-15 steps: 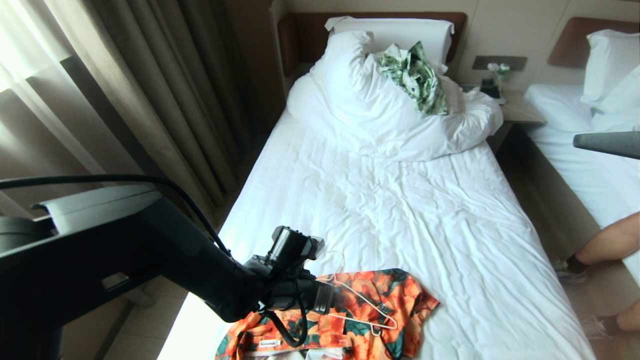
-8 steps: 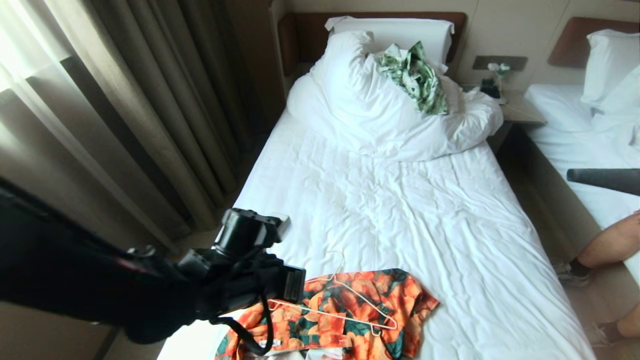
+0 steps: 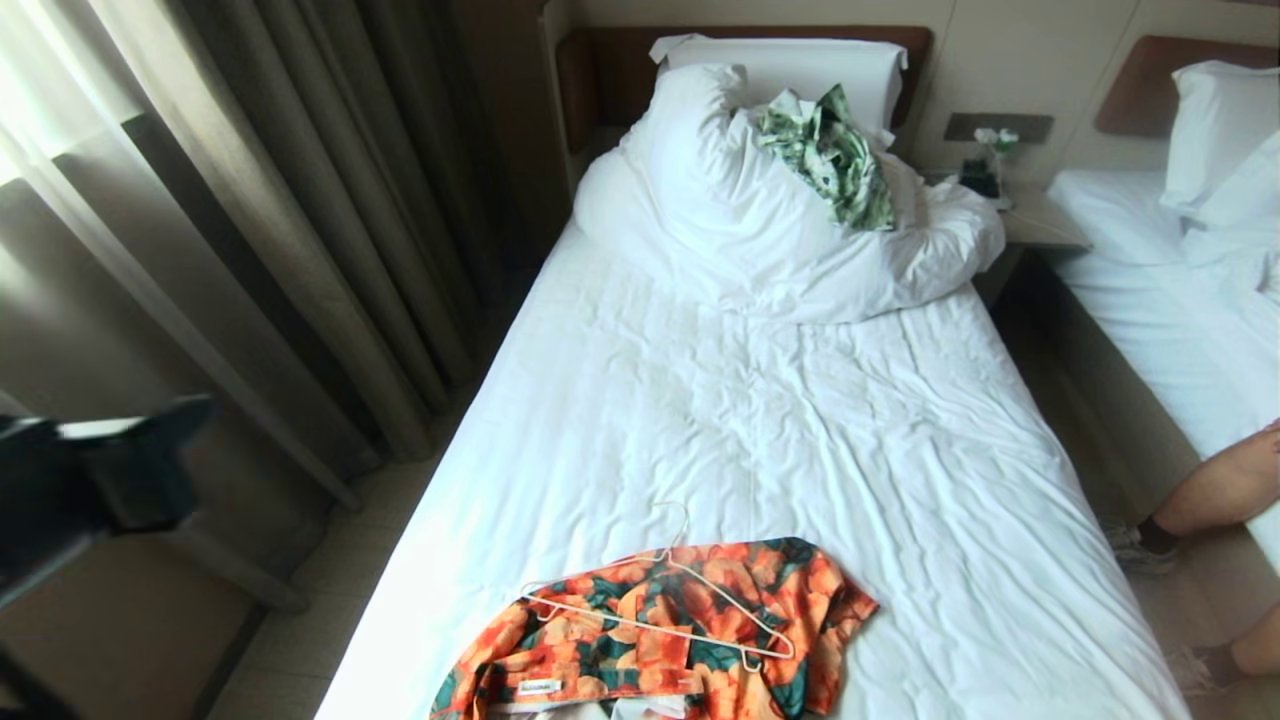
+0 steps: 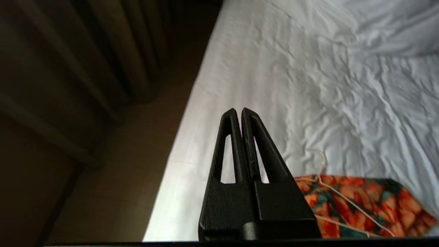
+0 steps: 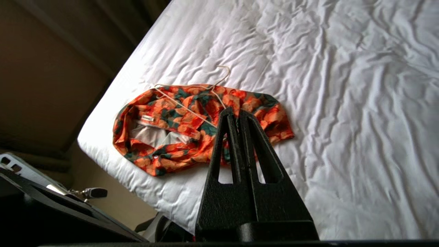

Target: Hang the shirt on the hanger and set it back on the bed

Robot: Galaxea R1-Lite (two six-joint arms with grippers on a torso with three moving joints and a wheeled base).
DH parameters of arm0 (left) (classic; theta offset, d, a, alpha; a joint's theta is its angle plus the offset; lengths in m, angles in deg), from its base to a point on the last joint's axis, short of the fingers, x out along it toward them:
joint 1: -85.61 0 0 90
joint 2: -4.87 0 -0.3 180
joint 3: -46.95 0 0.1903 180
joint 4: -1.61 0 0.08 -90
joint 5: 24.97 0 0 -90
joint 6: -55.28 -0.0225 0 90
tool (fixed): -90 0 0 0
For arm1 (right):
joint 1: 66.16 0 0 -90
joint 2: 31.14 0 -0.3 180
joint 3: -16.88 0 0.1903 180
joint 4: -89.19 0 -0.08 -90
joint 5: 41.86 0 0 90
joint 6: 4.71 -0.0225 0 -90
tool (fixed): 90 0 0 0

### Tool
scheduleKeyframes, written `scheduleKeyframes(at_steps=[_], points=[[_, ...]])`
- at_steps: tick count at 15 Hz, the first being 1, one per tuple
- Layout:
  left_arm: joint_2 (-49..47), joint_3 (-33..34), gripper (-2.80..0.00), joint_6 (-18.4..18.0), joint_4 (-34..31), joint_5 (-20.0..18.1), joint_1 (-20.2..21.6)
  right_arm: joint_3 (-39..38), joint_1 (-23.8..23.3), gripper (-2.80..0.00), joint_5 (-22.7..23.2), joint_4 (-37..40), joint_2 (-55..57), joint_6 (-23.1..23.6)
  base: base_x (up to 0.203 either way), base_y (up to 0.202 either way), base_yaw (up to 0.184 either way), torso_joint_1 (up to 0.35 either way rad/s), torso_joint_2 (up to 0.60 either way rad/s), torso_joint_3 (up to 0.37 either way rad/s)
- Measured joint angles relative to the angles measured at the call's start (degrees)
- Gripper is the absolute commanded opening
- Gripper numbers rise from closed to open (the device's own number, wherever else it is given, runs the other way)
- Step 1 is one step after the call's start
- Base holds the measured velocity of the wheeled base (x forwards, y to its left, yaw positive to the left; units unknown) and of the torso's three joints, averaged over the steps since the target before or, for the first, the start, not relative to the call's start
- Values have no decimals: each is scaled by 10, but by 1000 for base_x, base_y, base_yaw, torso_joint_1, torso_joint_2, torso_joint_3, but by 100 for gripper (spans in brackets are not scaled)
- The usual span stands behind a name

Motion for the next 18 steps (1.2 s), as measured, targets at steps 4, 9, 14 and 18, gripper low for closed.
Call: scheduleKeyframes(at_steps=[4,9,14,18], points=[[201,34,-280,-13,-65,24,117,-33,-30,-280,-31,52,-124,-13,0,0,0,0,0,0],[353,110,-280,-27,-127,-1,161,-41,-49,-280,-22,54,-167,-14,0,0,0,0,0,0],[487,237,-280,-89,-167,-123,190,-112,-50,-280,-47,39,-216,-14,0,0,0,0,0,0],[528,318,-280,-90,-170,-242,193,-221,-51,-280,-75,-69,-229,-9,0,0,0,0,0,0]])
